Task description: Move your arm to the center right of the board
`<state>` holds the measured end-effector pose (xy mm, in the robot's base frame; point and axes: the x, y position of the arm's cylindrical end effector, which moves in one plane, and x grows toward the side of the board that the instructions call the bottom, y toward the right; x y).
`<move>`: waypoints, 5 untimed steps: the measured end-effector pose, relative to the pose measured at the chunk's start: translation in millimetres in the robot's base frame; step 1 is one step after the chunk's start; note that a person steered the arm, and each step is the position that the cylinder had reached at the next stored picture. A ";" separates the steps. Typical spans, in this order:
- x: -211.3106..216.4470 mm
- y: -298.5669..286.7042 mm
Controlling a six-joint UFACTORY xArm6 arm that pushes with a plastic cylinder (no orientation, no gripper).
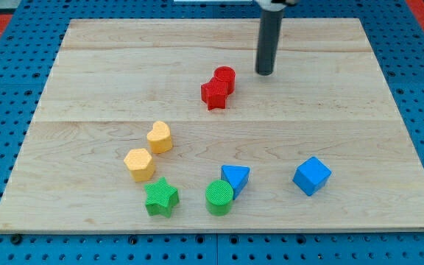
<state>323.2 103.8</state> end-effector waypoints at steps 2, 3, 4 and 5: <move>34.0 22.4; 32.8 22.4; 9.8 16.7; 6.5 16.8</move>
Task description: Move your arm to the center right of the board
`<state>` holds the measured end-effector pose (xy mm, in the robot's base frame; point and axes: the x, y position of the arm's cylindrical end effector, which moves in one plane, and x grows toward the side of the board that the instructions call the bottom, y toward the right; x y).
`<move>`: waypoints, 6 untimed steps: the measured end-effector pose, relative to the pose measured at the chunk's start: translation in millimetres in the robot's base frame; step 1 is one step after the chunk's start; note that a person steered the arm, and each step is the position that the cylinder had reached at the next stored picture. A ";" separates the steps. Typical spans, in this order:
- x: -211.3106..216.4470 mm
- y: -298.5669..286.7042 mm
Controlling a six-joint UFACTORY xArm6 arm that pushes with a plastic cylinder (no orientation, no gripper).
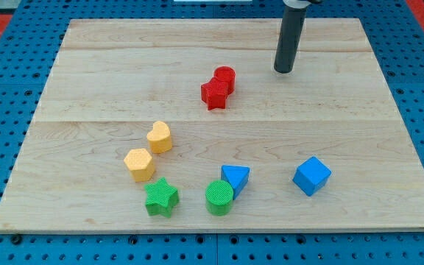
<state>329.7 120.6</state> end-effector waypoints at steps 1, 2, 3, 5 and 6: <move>4.1 14.8; 4.1 27.8; 4.1 42.5; 7.7 66.2; 31.2 118.6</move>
